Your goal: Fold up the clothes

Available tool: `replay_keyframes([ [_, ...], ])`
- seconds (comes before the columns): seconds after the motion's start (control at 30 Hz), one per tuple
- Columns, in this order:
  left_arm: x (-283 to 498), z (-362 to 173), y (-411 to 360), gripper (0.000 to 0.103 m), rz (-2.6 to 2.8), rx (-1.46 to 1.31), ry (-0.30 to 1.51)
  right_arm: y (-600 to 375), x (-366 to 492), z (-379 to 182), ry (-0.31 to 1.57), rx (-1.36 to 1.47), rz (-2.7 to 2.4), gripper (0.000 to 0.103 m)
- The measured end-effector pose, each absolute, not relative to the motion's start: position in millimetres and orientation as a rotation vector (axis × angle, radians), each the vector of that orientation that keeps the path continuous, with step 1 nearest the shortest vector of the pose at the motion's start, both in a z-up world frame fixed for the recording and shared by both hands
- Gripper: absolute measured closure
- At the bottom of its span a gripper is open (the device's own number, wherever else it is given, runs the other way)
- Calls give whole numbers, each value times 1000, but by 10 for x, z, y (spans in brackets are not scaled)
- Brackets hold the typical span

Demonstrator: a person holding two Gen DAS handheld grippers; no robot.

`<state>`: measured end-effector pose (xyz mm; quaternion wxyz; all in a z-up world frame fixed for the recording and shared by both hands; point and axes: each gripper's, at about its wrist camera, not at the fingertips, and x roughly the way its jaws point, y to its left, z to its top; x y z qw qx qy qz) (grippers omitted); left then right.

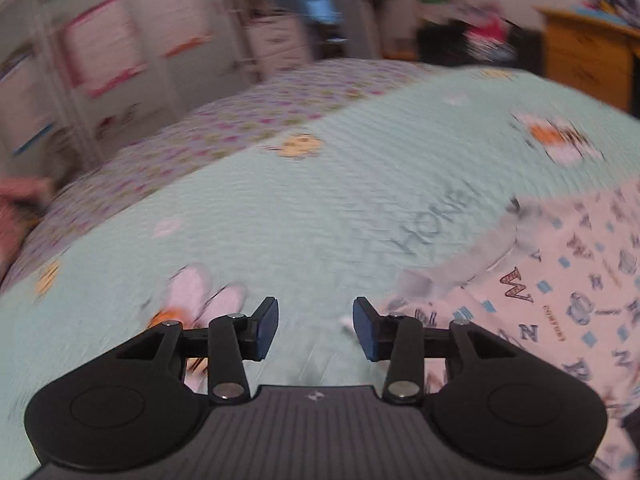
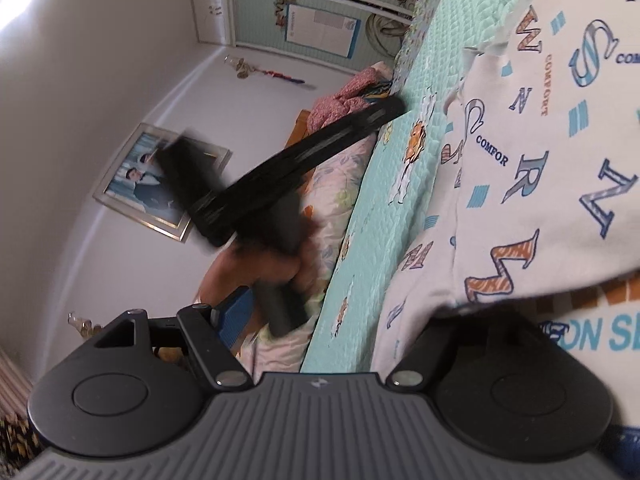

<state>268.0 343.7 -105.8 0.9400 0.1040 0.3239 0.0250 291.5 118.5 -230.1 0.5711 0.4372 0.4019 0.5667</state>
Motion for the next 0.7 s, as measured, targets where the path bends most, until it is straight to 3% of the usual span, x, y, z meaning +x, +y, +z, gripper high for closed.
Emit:
replay_keyframes([
  [0.13, 1916, -999, 3326, 59, 71, 46, 707, 1106, 2877, -2281, 976, 1080, 1251, 29],
  [0.43, 563, -1490, 2856, 56, -22, -316, 884, 826, 2423, -2048, 1055, 980, 1091, 26],
  [0.7, 374, -1471, 2522, 51, 1, -218, 884, 645, 1949, -1946, 1100, 856, 961, 26],
])
